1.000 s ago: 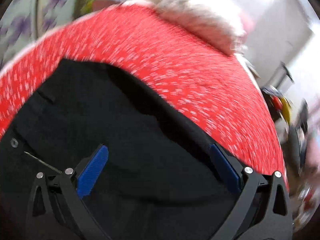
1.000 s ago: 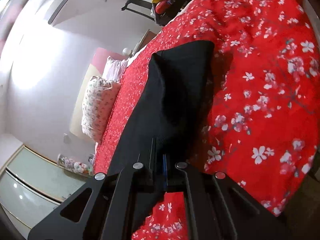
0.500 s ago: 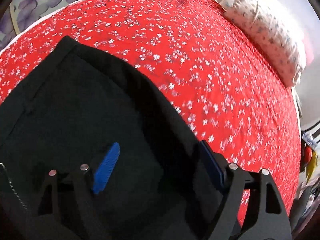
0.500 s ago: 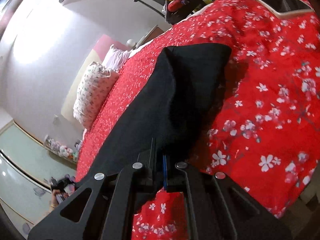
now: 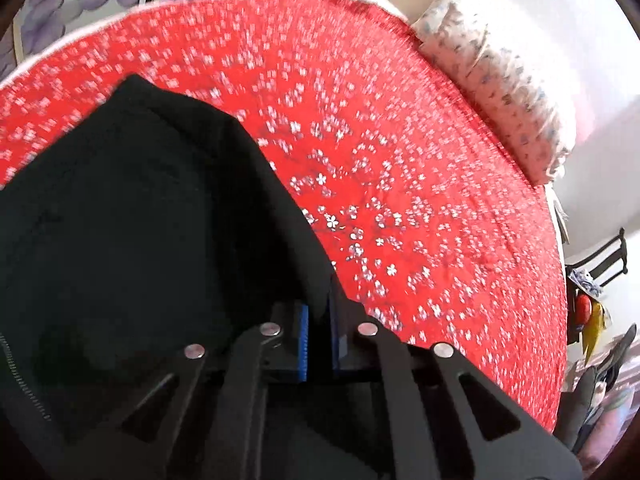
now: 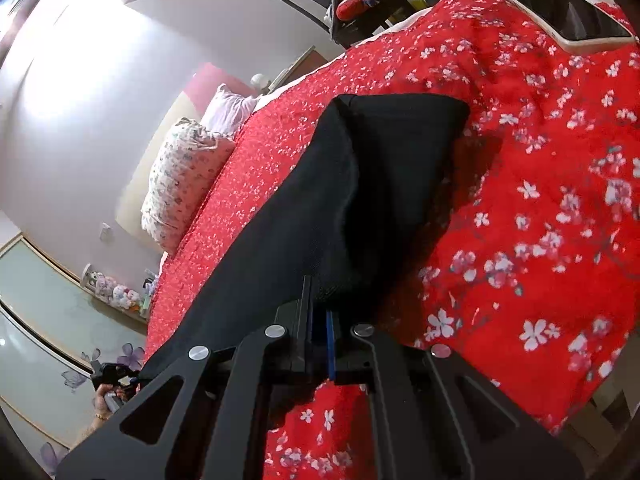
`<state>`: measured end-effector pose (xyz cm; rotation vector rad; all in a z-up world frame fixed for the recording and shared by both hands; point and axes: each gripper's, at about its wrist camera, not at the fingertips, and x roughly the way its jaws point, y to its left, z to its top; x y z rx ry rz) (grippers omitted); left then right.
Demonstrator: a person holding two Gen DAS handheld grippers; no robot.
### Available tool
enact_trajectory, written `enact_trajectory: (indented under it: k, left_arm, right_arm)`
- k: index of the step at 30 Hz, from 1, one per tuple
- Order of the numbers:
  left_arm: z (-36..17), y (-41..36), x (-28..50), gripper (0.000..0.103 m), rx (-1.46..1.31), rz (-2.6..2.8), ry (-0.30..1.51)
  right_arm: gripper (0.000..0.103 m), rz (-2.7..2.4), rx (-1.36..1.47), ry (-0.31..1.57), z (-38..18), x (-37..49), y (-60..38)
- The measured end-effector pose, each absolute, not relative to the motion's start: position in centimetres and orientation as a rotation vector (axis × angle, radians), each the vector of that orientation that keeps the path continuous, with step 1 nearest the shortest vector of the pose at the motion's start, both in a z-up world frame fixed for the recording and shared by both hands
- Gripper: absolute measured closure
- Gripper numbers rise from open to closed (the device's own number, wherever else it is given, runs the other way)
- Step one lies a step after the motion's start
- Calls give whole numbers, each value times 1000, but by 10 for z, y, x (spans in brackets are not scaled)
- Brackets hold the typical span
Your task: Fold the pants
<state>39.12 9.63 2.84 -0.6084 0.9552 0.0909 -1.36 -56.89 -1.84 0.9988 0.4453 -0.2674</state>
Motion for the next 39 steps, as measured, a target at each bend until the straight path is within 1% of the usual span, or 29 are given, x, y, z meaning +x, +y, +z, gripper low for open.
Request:
enact_trajectory:
  k: [8,14,17,20,23,26,28,30,31,32,33,34,37,39]
  left_arm:
    - [77,118,311,96,-602,17,810]
    - [100,124,211,96,-588,-36,662]
    - [92,133,152,96,-597,-35,615]
    - [62,145,98,96,-638,-3,617]
    - [41,146,74,95,-620,26,626]
    - [26,148,77,93,-633,39,655]
    - [24,153,83,88,-668,43,679]
    - [23,163,87,75,-699,67,687]
    - [24,171,87,60,-714,96,677]
    - [25,182,87,47,-733,129,665]
    - [26,188,88,44,-750,144,659]
    - [26,201,90,38,-792,160,653]
    - [19,226,102,37,-871,164,697]
    - [15,241,111,40,-908,162,713]
  right_arm:
    - [98,-265,976,432,9,-5,-596]
    - [98,-252,968,411,28,0,-617]
    - [98,-271,977,416,25,-8,-628]
    - [98,-291,1017,419,15,-20,-635]
    - [98,-307,1044,430,5,-28,-638]
    - [98,-313,1053,439,2,-31,-637]
    - [98,-313,1055,438,2,-32,-637]
    - [98,-311,1054,439,3,-34,-636]
    - [98,-311,1055,439,4,-35,-636]
    - [98,-310,1057,440,4,-36,-637]
    - [98,-310,1058,441,4,-37,-637]
    - [98,-310,1059,444,3,-38,-637]
    - [98,-314,1057,448,2,-41,-636]
    - [98,-315,1062,447,2,-40,-635]
